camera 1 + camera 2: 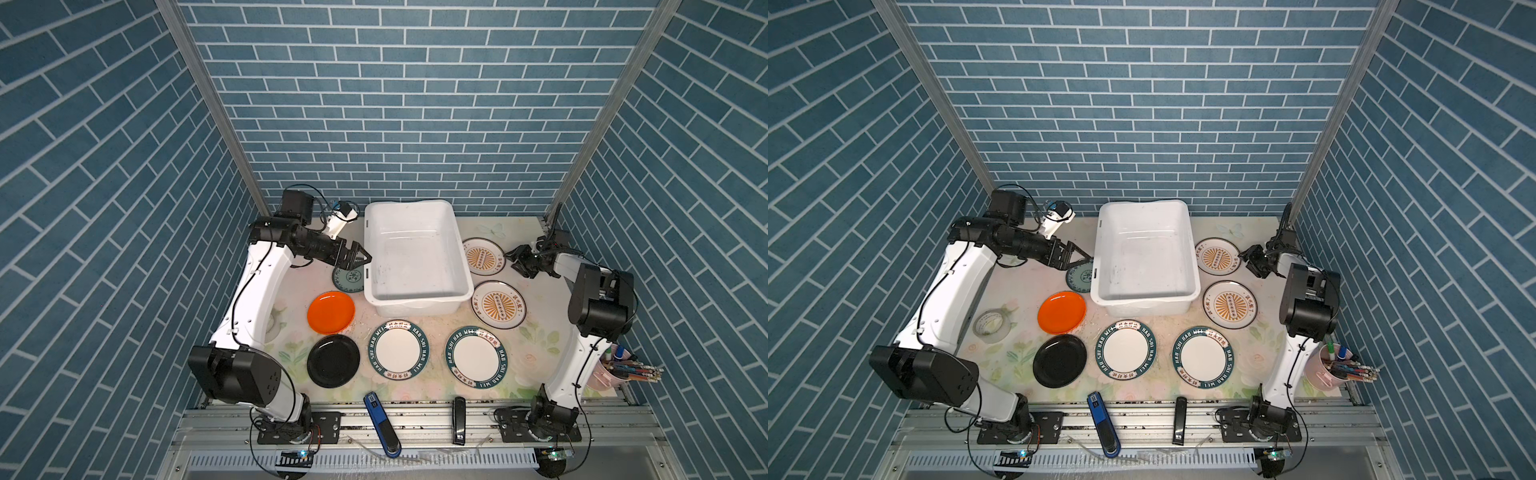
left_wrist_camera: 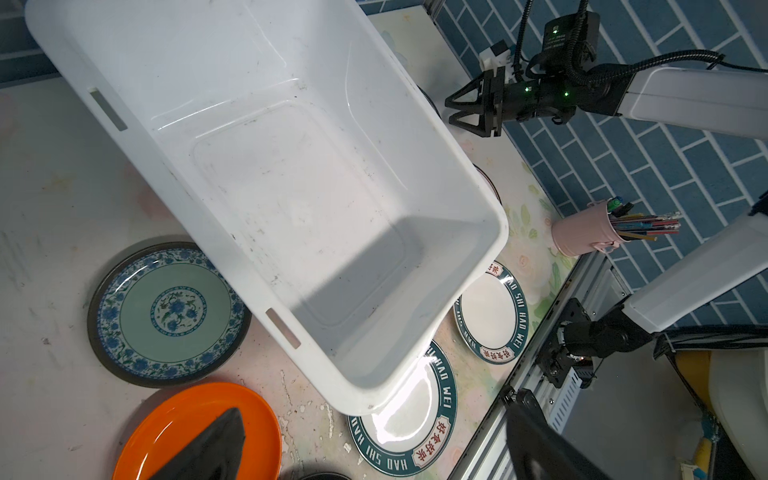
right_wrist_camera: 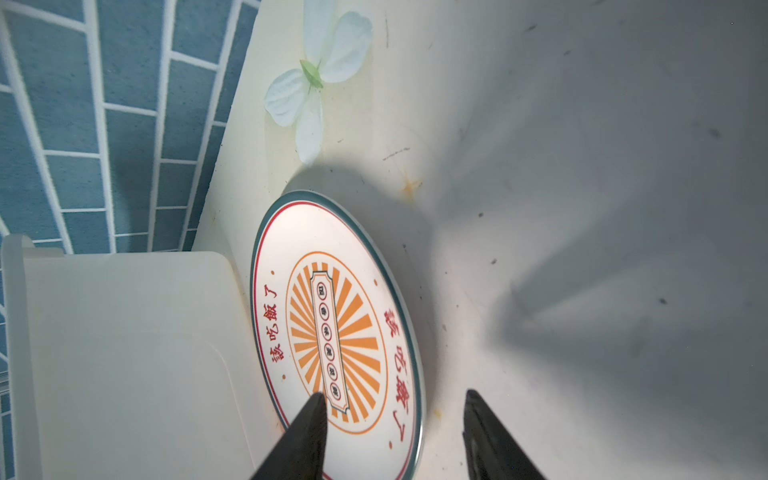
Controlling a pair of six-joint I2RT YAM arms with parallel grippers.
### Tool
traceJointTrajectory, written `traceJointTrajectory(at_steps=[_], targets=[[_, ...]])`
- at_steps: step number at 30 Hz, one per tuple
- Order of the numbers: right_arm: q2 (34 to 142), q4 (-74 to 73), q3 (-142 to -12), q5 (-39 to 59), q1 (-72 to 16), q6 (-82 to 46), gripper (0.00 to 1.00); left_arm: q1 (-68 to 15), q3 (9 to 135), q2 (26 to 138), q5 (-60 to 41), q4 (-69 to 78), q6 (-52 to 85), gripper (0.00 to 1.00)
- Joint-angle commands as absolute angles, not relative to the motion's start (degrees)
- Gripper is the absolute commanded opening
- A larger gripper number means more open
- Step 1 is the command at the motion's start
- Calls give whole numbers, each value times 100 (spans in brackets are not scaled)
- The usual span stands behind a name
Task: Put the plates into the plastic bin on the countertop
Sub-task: 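Grip the edge of the farther orange sunburst plate with the right gripper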
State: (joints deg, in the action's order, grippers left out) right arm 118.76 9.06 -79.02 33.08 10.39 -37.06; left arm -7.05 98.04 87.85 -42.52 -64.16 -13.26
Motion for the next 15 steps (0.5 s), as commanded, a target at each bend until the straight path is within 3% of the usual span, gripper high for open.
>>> traceJointTrajectory(at_steps=[1,15], targets=[[12080,1004,-8036,3520,1046,-3647,52,-747,9789,8776,-4452,-6399,-1295,99],[12501,957,-8166,3846,1011,-3674,40,-746,9555,8601,-4493,-6298,-1257,100]])
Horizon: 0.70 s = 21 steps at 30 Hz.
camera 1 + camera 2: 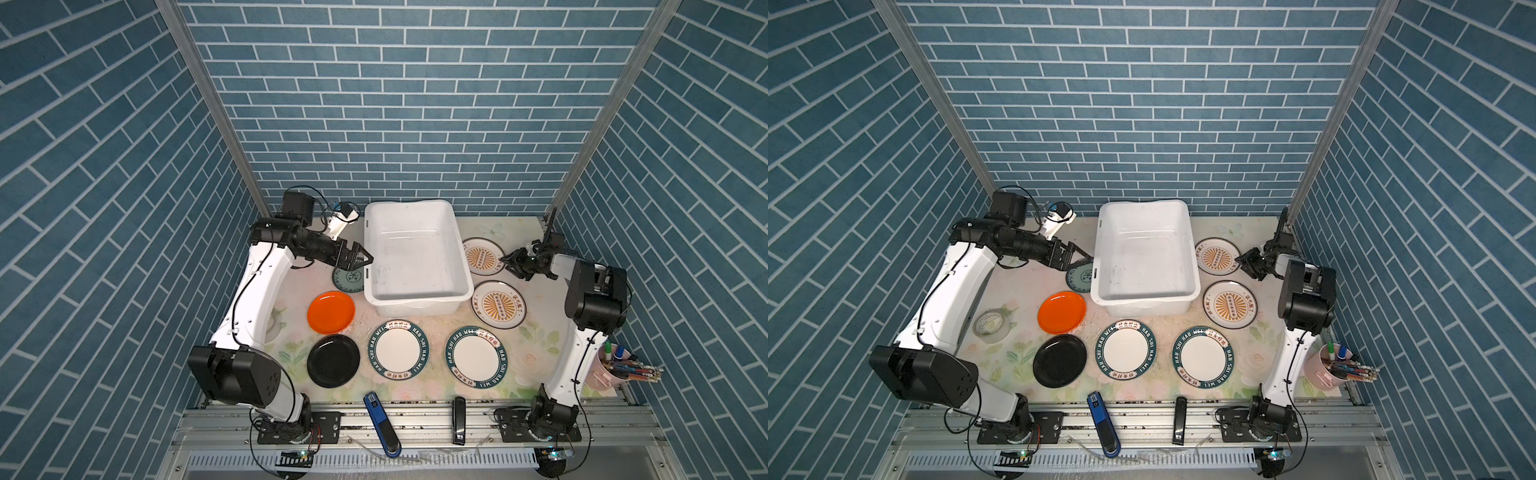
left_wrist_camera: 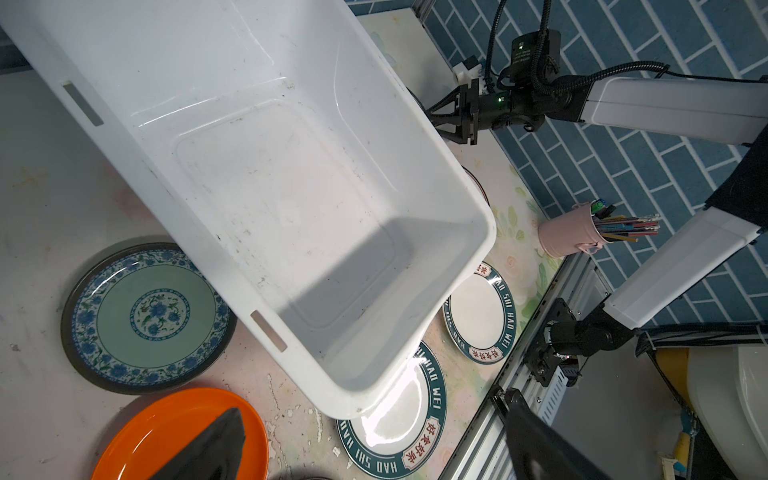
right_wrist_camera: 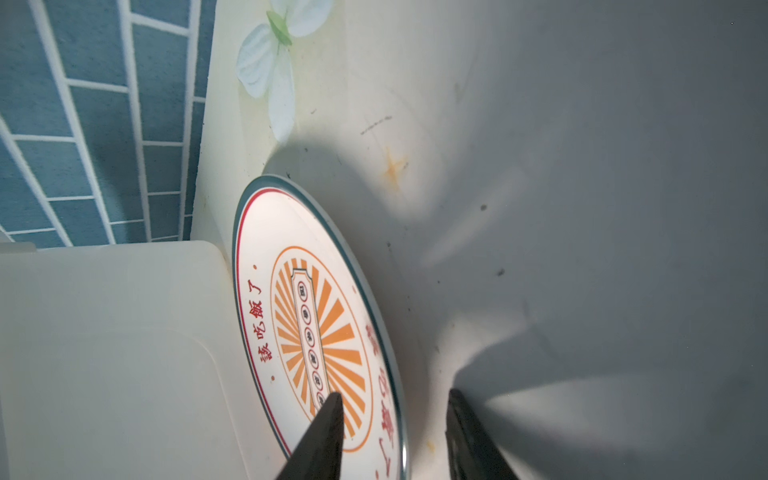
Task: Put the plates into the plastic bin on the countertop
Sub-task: 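Grip the edge of the farther orange sunburst plate with the right gripper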
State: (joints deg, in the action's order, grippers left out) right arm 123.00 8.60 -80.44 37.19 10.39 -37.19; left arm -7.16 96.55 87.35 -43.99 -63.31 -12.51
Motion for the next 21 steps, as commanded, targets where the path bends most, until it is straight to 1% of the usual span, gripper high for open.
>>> traceJointTrajectory(at_steps=[1,6,12,18,20,21], targets=[[12521,975,-8180,3854,994,-3674,40,-747,9549,8604,-4504,-6297,-1257,99],[12750,982,-8240,3825,907,-3733,39,-742,9487,8580,-4550,-6245,-1244,99],[12851,928,-8195,3696,839,-3805,36,-749,9496,8588,-4570,-6231,-1214,100],[12849,931,-8189,3612,844,-3840,30,-742,9478,8576,-4601,-6219,-1195,99],[12850,901,-8177,3628,842,-3856,25,-745,9479,8566,-4619,-6211,-1191,100],[12850,885,-8166,3630,844,-3871,25,-745,9482,8569,-4610,-6210,-1187,100]])
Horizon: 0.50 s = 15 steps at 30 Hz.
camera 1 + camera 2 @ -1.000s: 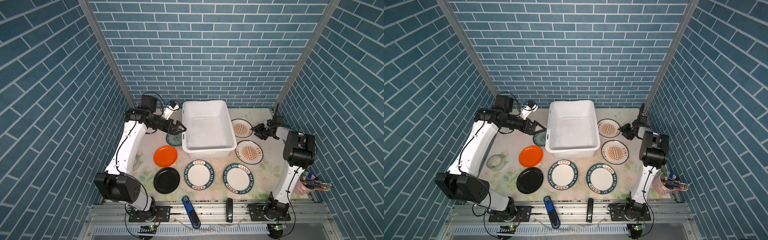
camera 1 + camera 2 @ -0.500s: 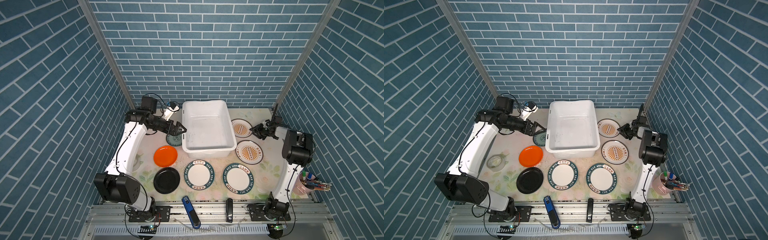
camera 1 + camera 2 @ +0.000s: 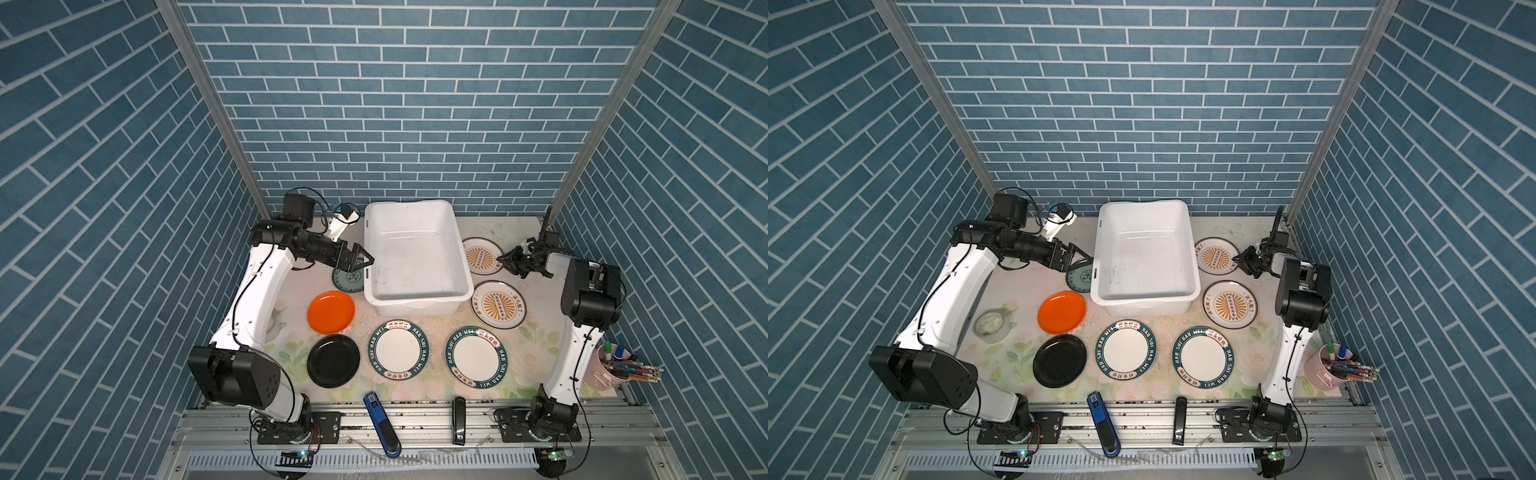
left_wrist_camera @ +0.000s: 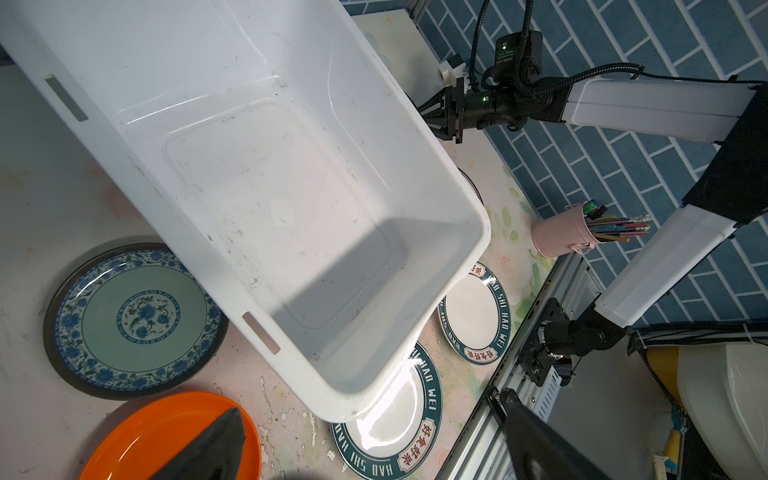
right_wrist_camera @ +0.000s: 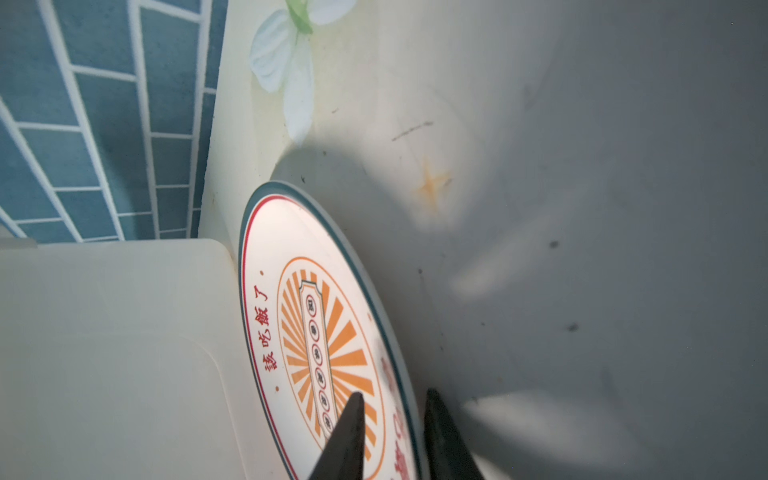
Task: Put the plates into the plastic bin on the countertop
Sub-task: 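Grip the edge of the farther orange sunburst plate with the right gripper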
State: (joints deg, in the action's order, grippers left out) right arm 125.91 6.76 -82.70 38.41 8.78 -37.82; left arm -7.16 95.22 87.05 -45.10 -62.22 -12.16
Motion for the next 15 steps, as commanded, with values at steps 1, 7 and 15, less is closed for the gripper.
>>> traceJointTrajectory(at_steps=[1,7,15], targets=[[12850,860,-8144,3630,844,-3892,25,-747,9482,8554,-4614,-6205,-1187,99],[12790,765,-8063,3655,839,-3937,18,-747,9498,8513,-4562,-6213,-1187,100],[12612,765,-8053,3752,870,-3955,7,-747,9551,8414,-4430,-6234,-1210,99]])
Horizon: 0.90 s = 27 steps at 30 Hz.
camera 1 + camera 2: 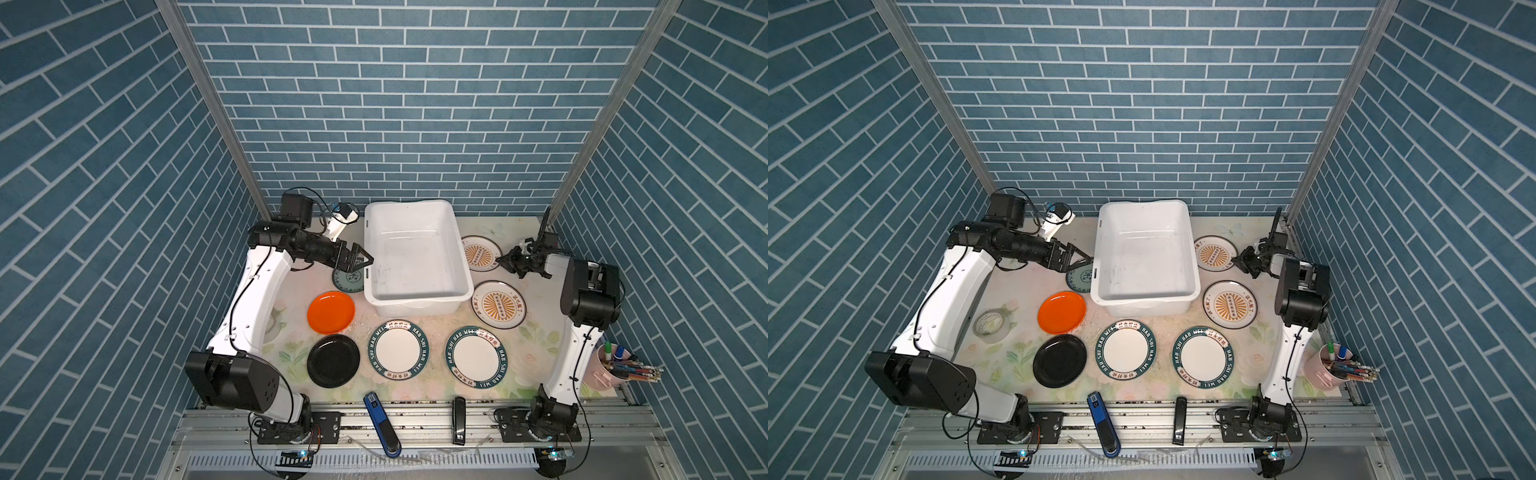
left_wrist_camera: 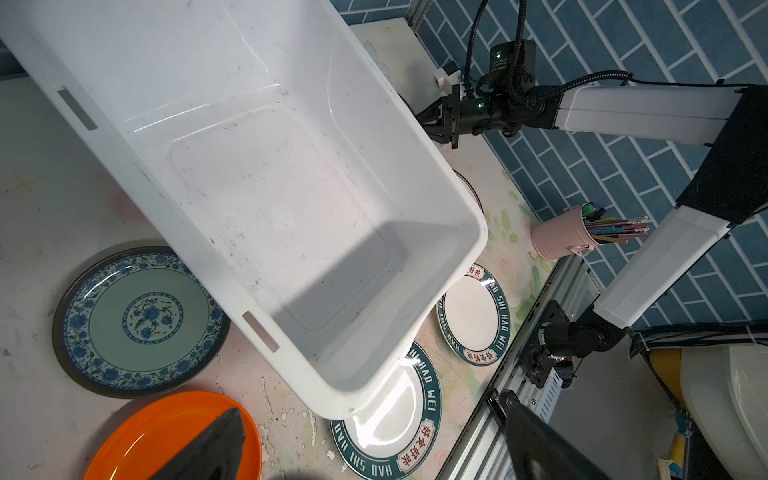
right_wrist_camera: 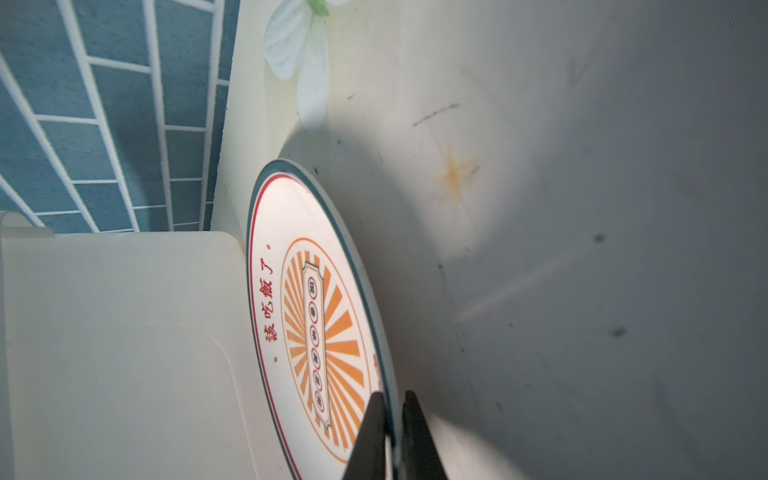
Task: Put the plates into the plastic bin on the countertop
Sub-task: 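Grip the edge of the farther orange sunburst plate with the right gripper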
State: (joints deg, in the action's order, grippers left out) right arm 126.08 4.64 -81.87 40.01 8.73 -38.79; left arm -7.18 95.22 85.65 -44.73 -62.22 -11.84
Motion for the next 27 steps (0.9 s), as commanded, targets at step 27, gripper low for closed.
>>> traceJointTrajectory(at_steps=[27], targets=[[10941,1136,-7976,3371,948,-3846,0,-747,9528,8119,-3979,-6146,-1159,100]])
